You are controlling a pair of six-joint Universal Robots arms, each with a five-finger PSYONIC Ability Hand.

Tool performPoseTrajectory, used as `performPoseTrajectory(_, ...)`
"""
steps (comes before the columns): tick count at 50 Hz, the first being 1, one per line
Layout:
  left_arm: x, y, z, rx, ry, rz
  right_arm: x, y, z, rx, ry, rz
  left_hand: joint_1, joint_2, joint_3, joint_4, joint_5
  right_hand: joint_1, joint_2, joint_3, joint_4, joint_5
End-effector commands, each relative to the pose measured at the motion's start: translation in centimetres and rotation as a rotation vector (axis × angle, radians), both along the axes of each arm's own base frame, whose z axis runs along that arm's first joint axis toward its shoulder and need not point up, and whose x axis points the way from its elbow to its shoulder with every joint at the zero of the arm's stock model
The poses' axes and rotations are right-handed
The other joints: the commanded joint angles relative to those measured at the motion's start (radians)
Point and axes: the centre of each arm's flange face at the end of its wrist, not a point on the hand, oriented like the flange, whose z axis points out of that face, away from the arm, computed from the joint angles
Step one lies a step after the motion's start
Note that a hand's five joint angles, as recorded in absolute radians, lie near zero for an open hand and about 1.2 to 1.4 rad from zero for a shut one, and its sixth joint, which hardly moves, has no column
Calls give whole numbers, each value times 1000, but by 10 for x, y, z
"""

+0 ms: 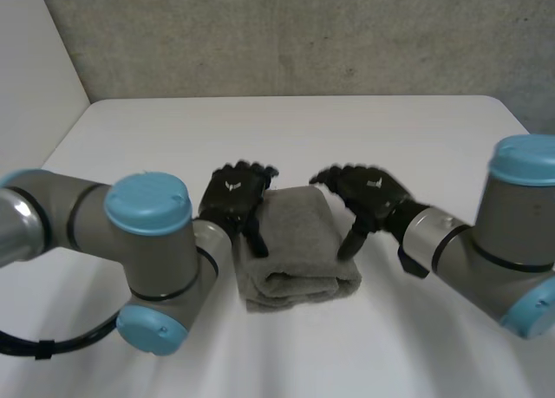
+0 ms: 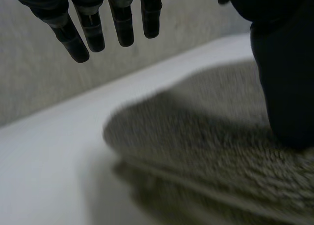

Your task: Fold the towel.

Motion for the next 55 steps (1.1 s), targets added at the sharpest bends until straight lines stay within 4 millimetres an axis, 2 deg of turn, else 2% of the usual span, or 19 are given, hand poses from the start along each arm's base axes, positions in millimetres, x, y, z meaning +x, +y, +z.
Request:
performPoseTrajectory(1,8,6,-20,72,-78,46,5,-5,-49,175,86,8,-81,-63,-47,-70,-198,-59,-84,-78,-81,-58)
performPoseTrajectory(5,9,8,-22,85,-86,45,7,-8,-50,166,92,5,-81,-63,-47,-70,-198,-59,-84,-78,-81,-58)
performPoseTrajectory(10,6,12,-11,70,-75,35,6,-11,-33,98,92,-10,-81,-63,-47,-70,-198,-59,-84,-78,-81,-58)
performPoseTrajectory(12,4,15,-1,56,-64,25,4,-11,6,-7,63,-27,-81,-63,-47,-70,-198,-59,-84,-78,-81,-58)
performPoseTrajectory(13,4,16,11,36,-47,24,4,-11,6,-8,63,-27,-84,-66,-50,-72,-201,-59,-84,-78,-81,-58)
performPoseTrajectory(14,4,16,11,35,-47,24,3,-9,24,-54,45,-35,-84,-66,-50,-73,-201,-59,-84,-78,-81,-58)
performPoseTrajectory(15,5,16,25,11,-27,27,0,-9,42,-99,25,-48,-87,-69,-53,-75,-204,-59,-84,-78,-81,-58)
performPoseTrajectory(16,6,16,40,-19,-3,29,0,-9,42,-100,25,-48,-90,-72,-56,-78,-207,-59,-84,-78,-81,-58)
performPoseTrajectory(17,6,16,41,-19,-3,29,-3,-8,60,-144,3,-66,-90,-72,-56,-78,-207,-59,-84,-78,-81,-58)
performPoseTrajectory(18,8,16,56,-49,21,34,-3,-8,60,-144,3,-66,-93,-75,-59,-81,-210,-59,-84,-78,-81,-58)
performPoseTrajectory(19,10,16,70,-78,43,38,-8,-7,79,-193,-14,-97,-93,-75,-59,-81,-210,-59,-84,-78,-81,-58)
performPoseTrajectory(20,10,16,70,-78,43,38,-12,-4,95,-237,-28,-127,-93,-75,-59,-81,-210,-59,-84,-78,-81,-58)
performPoseTrajectory(22,23,10,100,-133,84,74,-17,-2,108,-273,-36,-164,-93,-75,-59,-81,-210,-59,-84,-78,-81,-58)
performPoseTrajectory(23,23,10,100,-134,84,74,-22,-3,119,-304,-41,-207,-93,-75,-59,-81,-210,-59,-84,-78,-81,-58)
performPoseTrajectory(26,44,2,130,-176,114,131,-38,-10,130,-342,-32,-312,-96,-78,-62,-84,-213,-59,-84,-78,-81,-58)
performPoseTrajectory(30,67,-5,158,-203,123,192,-52,-17,136,-355,-21,-389,-96,-78,-62,-84,-213,-59,-84,-78,-81,-58)
performPoseTrajectory(32,71,-5,161,-196,117,203,-58,-19,138,-358,-15,-418,-96,-78,-62,-84,-213,-59,-84,-78,-81,-58)
performPoseTrajectory(38,81,-9,163,-177,102,233,-69,-26,139,-354,-7,-456,-96,-78,-62,-84,-213,-59,-84,-78,-81,-58)
performPoseTrajectory(55,83,-4,158,-162,110,234,-68,-24,141,-370,-23,-450,-99,-81,-65,-87,-216,-59,-84,-78,-81,-58)
